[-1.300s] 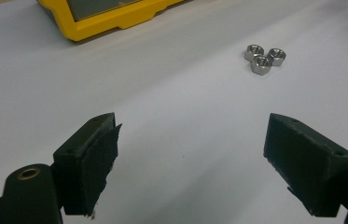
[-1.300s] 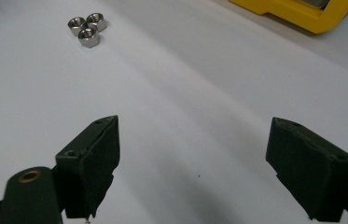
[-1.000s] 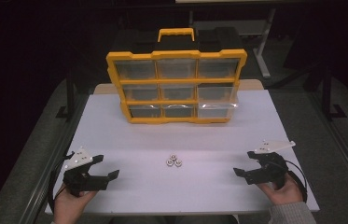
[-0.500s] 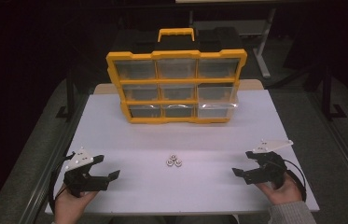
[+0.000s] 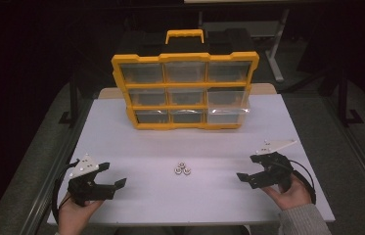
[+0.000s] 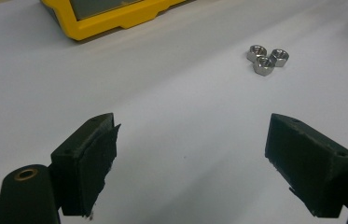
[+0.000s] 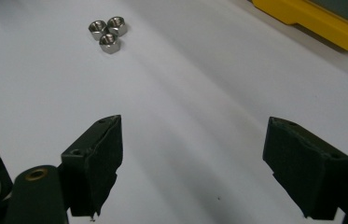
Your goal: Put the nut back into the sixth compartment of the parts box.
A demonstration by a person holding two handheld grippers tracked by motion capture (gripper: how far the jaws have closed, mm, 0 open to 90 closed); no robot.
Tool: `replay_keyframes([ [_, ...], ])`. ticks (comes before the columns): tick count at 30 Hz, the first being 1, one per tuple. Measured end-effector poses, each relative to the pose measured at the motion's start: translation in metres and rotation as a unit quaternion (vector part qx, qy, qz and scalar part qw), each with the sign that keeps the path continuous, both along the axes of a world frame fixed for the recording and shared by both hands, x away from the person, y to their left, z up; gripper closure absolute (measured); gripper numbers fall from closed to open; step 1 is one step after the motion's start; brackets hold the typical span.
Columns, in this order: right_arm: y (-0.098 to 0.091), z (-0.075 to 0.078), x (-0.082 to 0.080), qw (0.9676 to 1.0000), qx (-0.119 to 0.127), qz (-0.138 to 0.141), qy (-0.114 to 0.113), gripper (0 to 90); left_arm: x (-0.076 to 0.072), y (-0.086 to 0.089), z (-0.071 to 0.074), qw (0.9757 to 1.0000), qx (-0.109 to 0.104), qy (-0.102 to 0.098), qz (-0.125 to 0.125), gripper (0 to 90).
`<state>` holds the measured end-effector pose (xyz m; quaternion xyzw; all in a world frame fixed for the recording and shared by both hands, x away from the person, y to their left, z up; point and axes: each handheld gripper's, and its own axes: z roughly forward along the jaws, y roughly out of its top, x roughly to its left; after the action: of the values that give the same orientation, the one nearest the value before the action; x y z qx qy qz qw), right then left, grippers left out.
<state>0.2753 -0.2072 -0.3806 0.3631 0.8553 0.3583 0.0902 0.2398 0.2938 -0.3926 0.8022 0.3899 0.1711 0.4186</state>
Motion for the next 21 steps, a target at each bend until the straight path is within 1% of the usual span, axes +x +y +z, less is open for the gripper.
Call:
replay_keyframes([
  [1,0.003,0.002,0.001,1.0000,-0.001,0.004,0.001,19.9,0.000,0.000,0.000,1.0000,-0.004,-0.002,0.002,16.5],
  [2,0.006,0.003,0.002,1.0000,-0.003,0.007,0.006,20.1,0.000,0.001,0.001,1.0000,0.000,-0.003,0.000,16.5],
  [3,0.009,0.004,0.003,0.9999,-0.004,0.011,0.004,20.3,0.000,0.002,0.001,1.0000,0.001,-0.005,-0.001,16.4],
  [5,0.015,0.007,0.006,0.9998,-0.006,0.018,0.010,20.6,0.000,0.002,0.001,1.0000,0.002,-0.004,-0.001,16.4],
  [7,0.018,0.008,0.007,0.9997,-0.008,0.021,0.011,20.7,0.000,0.002,0.001,1.0000,0.000,-0.005,0.000,16.4],
  [8,0.024,0.011,0.010,0.9995,-0.008,0.029,0.010,21.7,0.000,0.002,0.001,1.0000,0.001,-0.005,-0.001,16.4],
  [9,0.024,0.011,0.010,0.9995,-0.008,0.029,0.010,21.7,0.000,0.002,0.001,1.0000,0.001,-0.006,-0.001,16.4],
  [10,0.031,0.014,0.013,0.9992,-0.010,0.036,0.011,22.6,0.000,0.001,0.001,1.0000,0.002,-0.006,0.000,16.4],
  [13,0.042,0.017,0.018,0.9984,-0.016,0.053,0.009,24.1,-0.001,0.001,0.001,1.0000,0.000,-0.004,0.001,16.3],
  [14,0.047,0.017,0.020,0.9982,-0.017,0.057,0.008,24.9,-0.001,0.001,0.001,1.0000,0.000,-0.004,0.001,16.3],
  [17,0.060,0.013,0.026,0.9968,-0.023,0.074,0.021,27.0,0.000,0.000,0.001,1.0000,0.001,-0.006,-0.001,16.3],
  [18,0.060,0.013,0.026,0.9968,-0.023,0.074,0.021,27.0,0.000,0.000,0.001,1.0000,0.001,-0.006,-0.001,16.3],
  [19,0.070,0.009,0.031,0.9956,-0.033,0.083,0.028,28.3,0.000,0.000,0.001,1.0000,0.001,-0.007,-0.002,16.3],
  [20,0.070,0.009,0.031,0.9956,-0.033,0.083,0.028,28.3,0.000,0.000,0.001,1.0000,0.003,-0.005,-0.003,16.3],
  [21,0.078,0.005,0.036,0.9944,-0.036,0.093,0.035,29.9,0.000,-0.001,0.001,1.0000,0.001,-0.006,-0.002,16.3],
])
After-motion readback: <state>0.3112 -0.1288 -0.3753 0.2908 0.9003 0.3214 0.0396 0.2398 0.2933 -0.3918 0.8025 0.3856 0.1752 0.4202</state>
